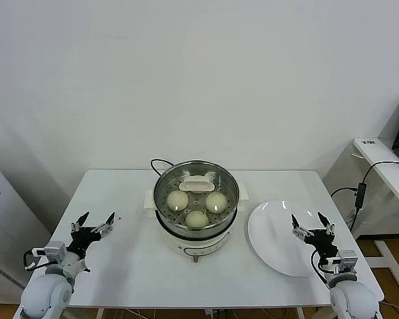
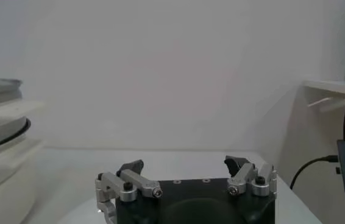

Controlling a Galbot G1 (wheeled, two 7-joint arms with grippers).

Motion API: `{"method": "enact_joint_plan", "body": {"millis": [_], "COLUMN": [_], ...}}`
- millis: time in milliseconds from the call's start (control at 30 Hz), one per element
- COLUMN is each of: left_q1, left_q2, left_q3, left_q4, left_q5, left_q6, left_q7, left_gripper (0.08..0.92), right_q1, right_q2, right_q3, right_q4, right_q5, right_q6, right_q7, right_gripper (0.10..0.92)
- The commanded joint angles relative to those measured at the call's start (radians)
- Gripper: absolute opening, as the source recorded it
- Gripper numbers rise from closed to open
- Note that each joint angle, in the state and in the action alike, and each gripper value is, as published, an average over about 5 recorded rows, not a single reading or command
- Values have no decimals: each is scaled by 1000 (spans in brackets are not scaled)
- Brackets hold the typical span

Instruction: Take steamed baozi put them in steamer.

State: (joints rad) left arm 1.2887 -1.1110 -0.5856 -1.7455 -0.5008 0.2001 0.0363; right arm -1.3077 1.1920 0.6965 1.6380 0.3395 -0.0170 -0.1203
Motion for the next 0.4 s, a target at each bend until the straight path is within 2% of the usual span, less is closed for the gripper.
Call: {"method": "enact_joint_plan", "body": {"millis": [33, 400], "left_q1": [7, 24], "left_q2": [-13, -14], "left_q3": [-21, -16], "left_q4": [-1, -21], "left_q5": [-2, 39], "left_q6": [6, 9], "left_q7": [4, 11], "left_gripper": [823, 823], "right_q1": [8, 20], "right_q2": [6, 8], "right_q3": [0, -10], "right_q4": [-6, -16], "right_q5": [-36, -42], "right_q6": [-4, 10], "right_q7": [6, 0], "right_gripper": [823, 823]}}
